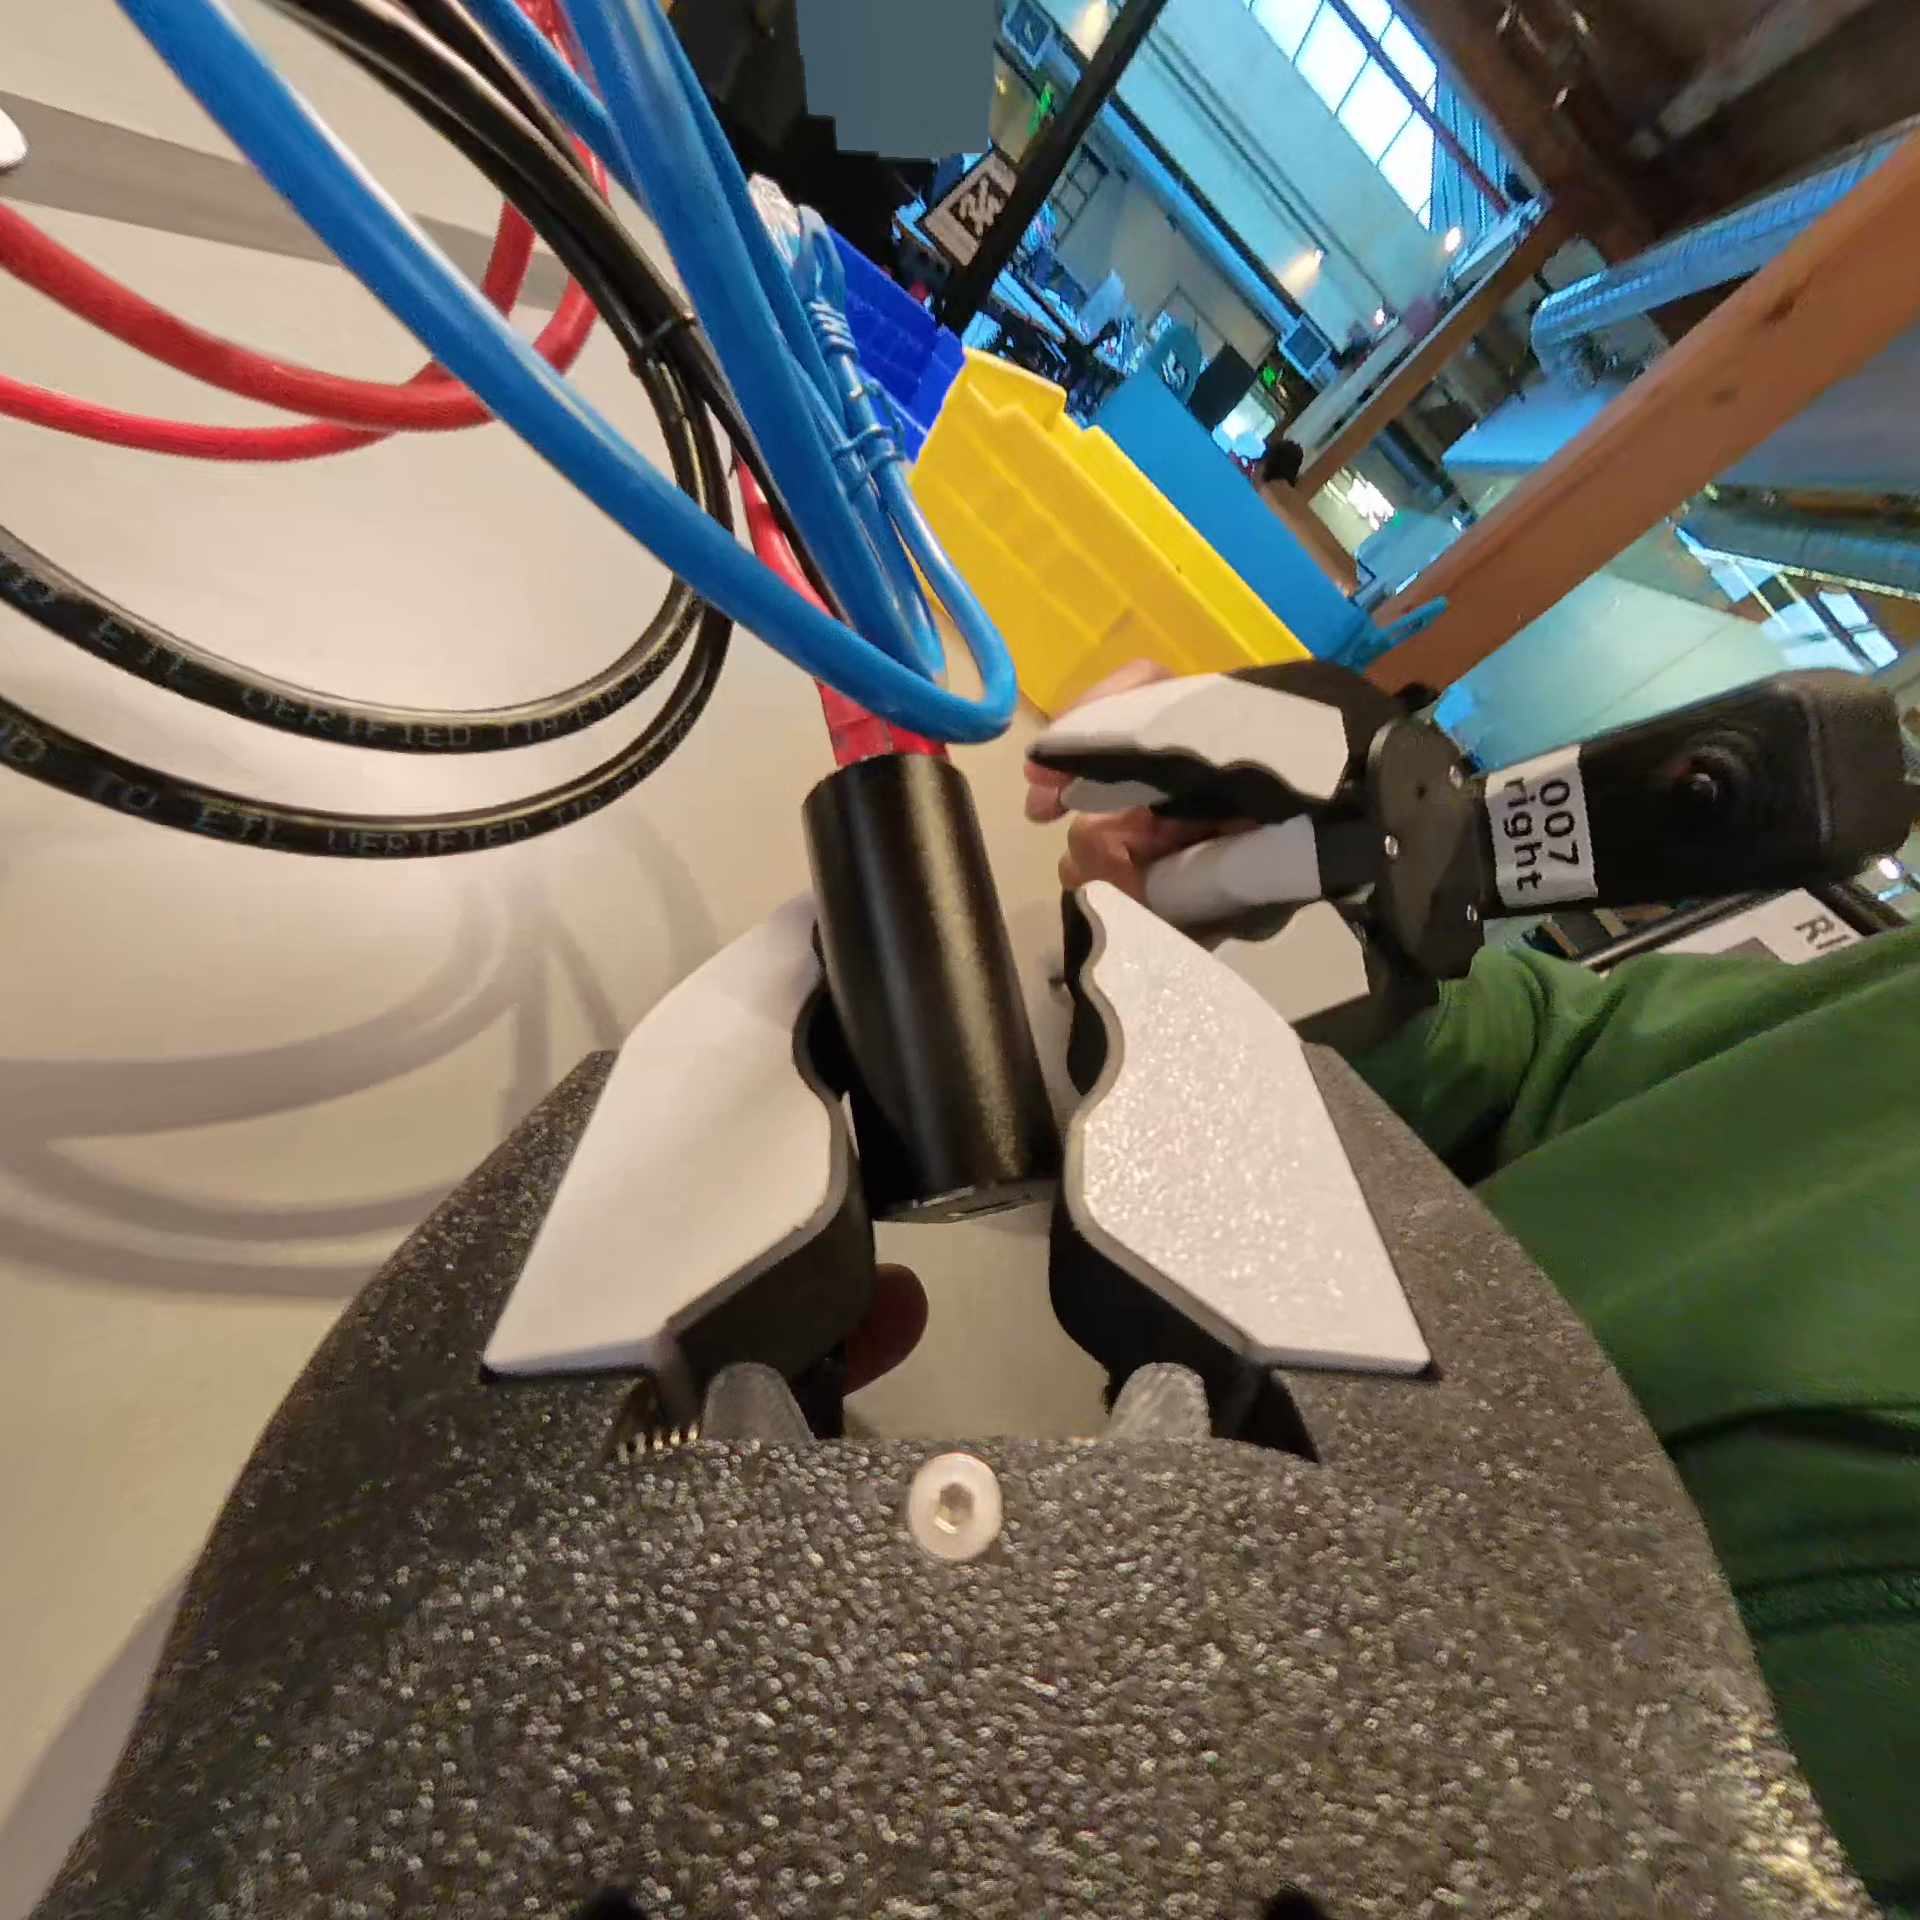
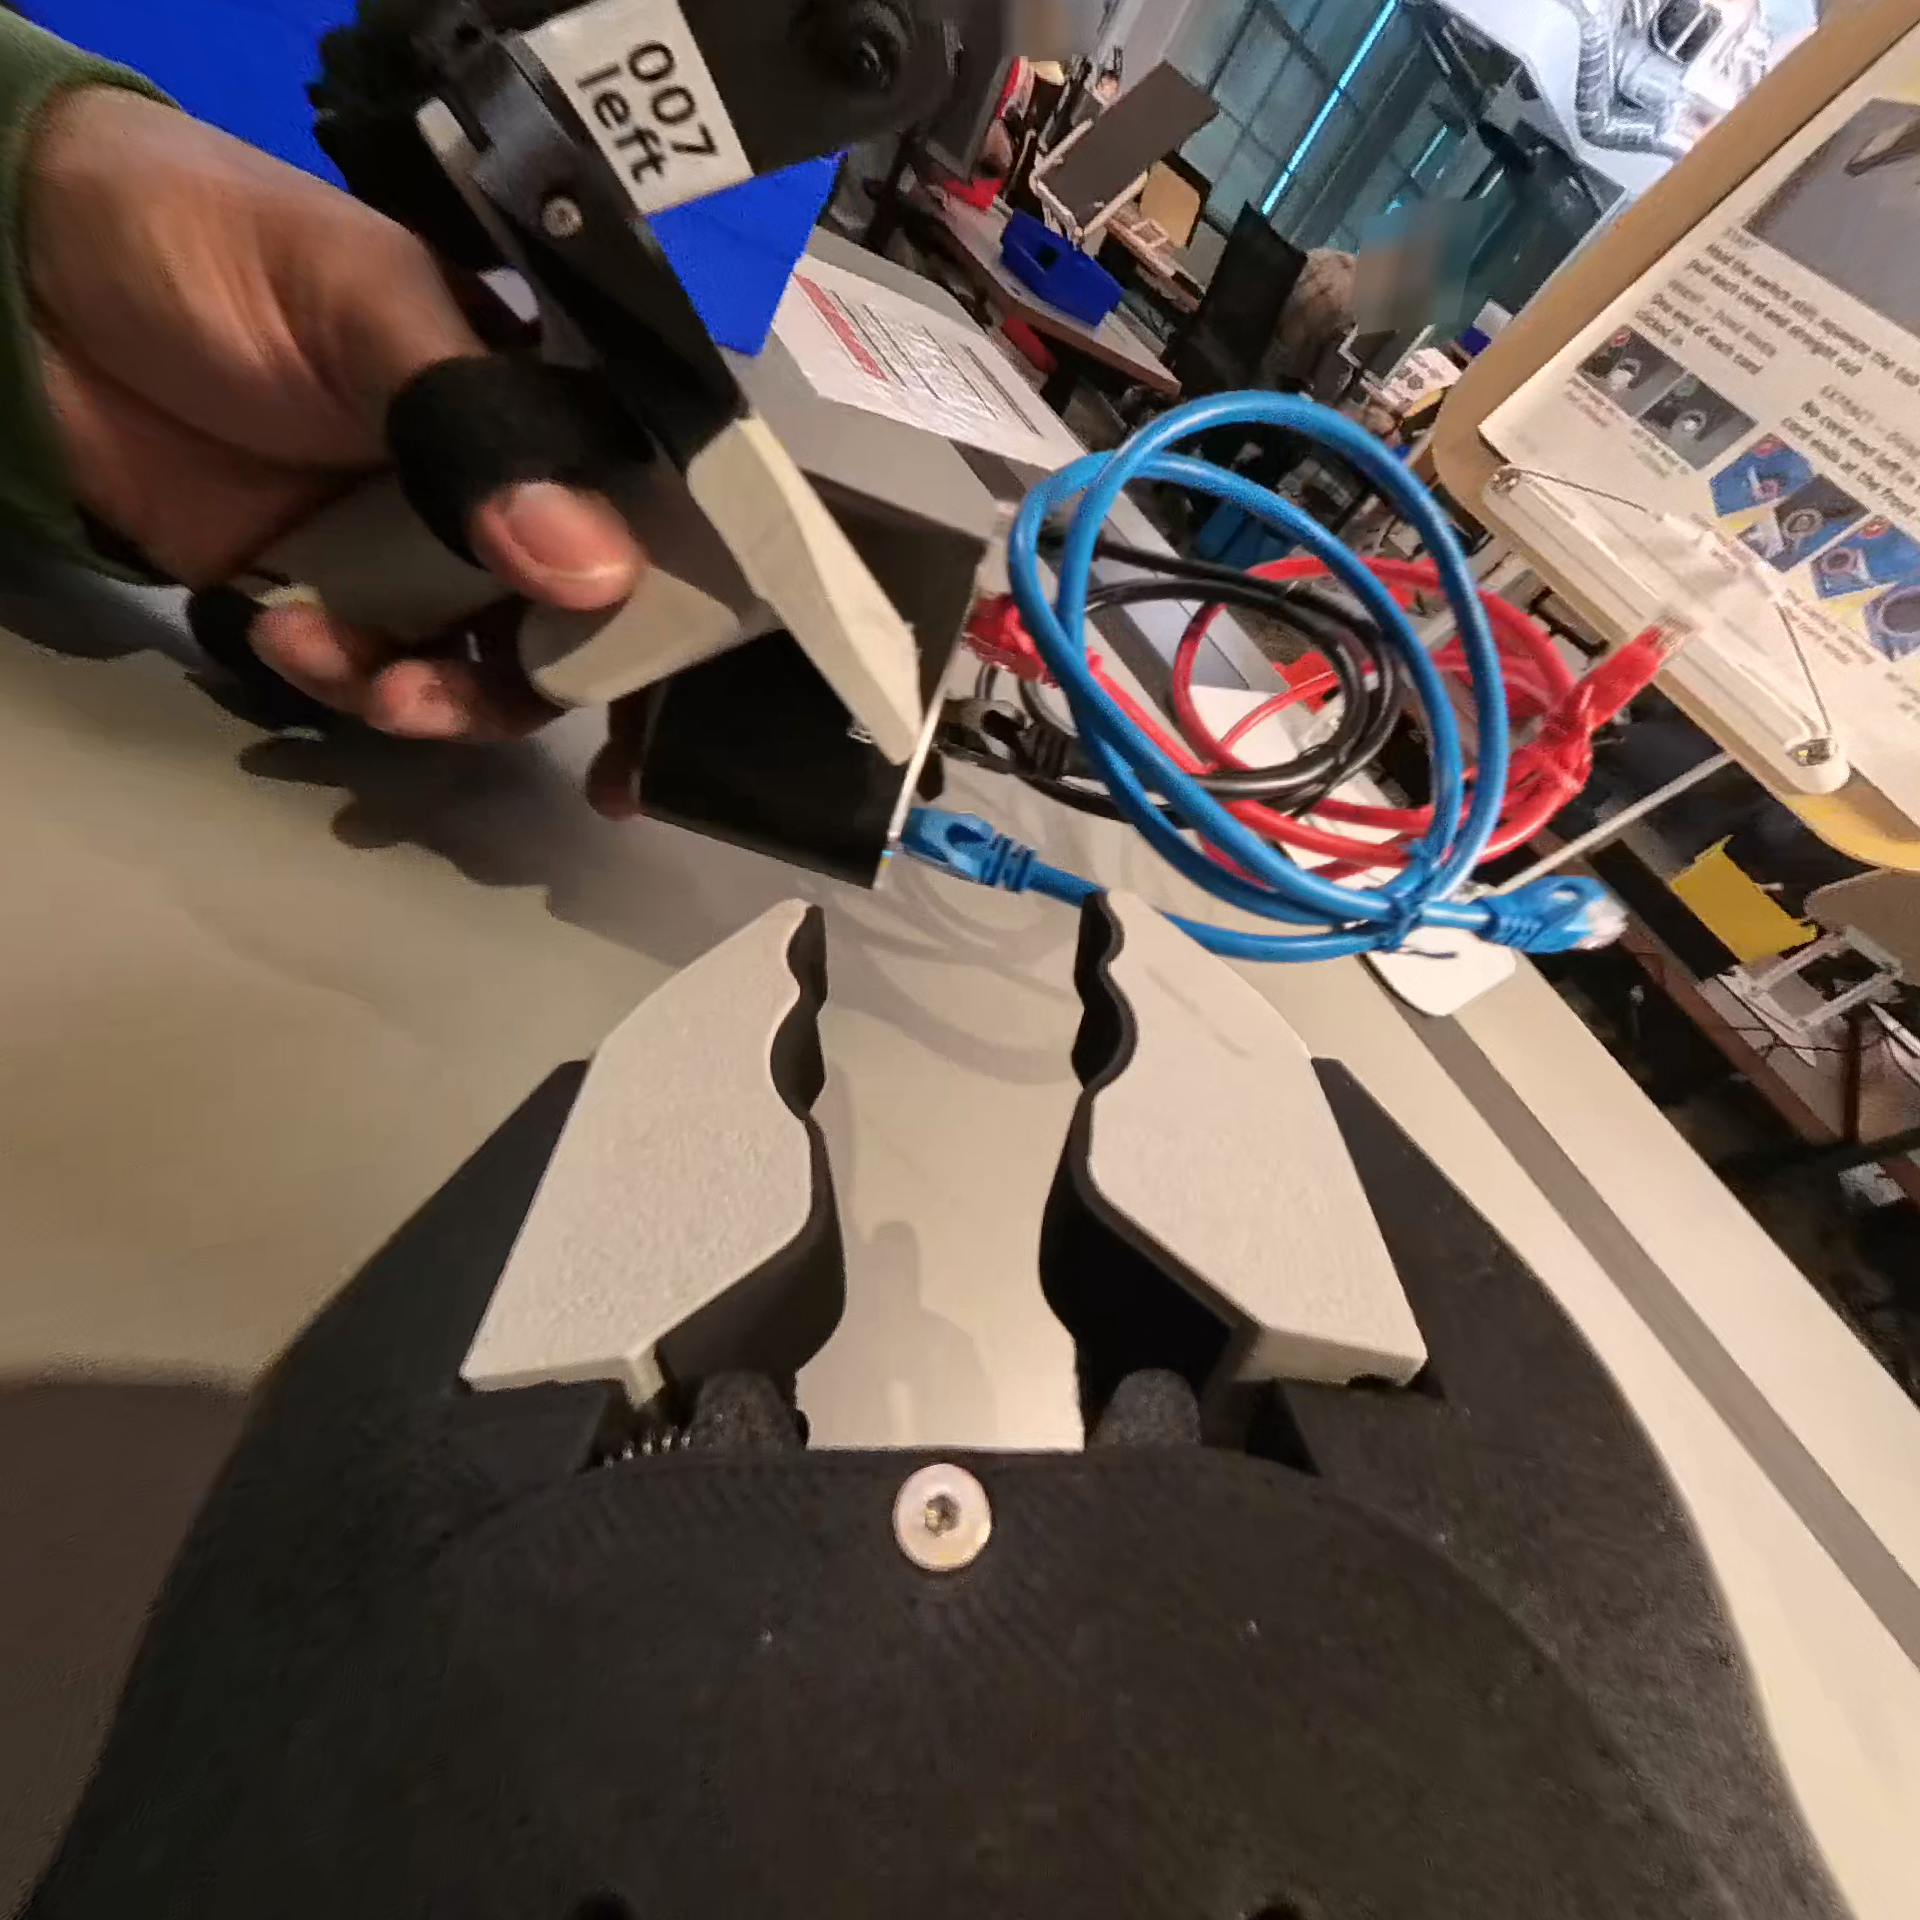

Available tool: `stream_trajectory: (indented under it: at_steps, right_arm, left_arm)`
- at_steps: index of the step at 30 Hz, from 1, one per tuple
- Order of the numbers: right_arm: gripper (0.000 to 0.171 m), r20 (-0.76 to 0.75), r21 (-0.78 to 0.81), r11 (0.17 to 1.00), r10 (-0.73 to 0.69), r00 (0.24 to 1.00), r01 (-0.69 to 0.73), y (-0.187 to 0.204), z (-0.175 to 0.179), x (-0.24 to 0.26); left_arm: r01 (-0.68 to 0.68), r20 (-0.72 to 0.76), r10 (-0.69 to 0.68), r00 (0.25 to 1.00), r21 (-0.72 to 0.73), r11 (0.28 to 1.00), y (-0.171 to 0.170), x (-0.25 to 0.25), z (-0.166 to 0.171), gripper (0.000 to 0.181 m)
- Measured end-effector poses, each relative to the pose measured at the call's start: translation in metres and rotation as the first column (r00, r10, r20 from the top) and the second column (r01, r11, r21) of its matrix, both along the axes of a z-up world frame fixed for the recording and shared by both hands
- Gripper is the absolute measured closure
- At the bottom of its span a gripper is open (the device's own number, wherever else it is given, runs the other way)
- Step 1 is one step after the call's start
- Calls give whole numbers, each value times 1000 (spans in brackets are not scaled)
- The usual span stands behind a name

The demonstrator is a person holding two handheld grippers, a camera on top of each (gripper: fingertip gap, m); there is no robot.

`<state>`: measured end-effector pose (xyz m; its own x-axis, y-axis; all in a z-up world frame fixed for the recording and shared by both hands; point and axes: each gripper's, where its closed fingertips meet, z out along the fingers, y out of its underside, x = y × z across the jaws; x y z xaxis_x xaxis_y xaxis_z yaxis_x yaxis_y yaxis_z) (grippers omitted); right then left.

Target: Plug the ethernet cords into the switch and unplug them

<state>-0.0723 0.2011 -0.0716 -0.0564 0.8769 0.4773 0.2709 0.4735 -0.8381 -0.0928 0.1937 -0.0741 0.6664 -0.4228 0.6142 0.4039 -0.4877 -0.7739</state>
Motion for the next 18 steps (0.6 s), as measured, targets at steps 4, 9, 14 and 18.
stream_trajectory:
  at_steps: [4,9,14,18]
  right_arm:
    - [125,98,-28,999,42,994,-40,1,-11,6]
    - [126,143,-11,995,103,984,-103,-5,-15,10]
    - [136,249,-91,987,151,957,-132,-12,-38,12]
    - [136,243,-238,958,217,945,-158,-18,-37,14]
  left_arm:
    - [66,-45,-67,997,-12,998,-4,14,-6,143]
    - [133,-169,-136,976,-30,991,-8,24,-16,143]
    - [195,-263,-200,944,-48,980,-15,36,-22,143]
    - [231,-276,-236,932,-51,972,-18,38,-23,142]
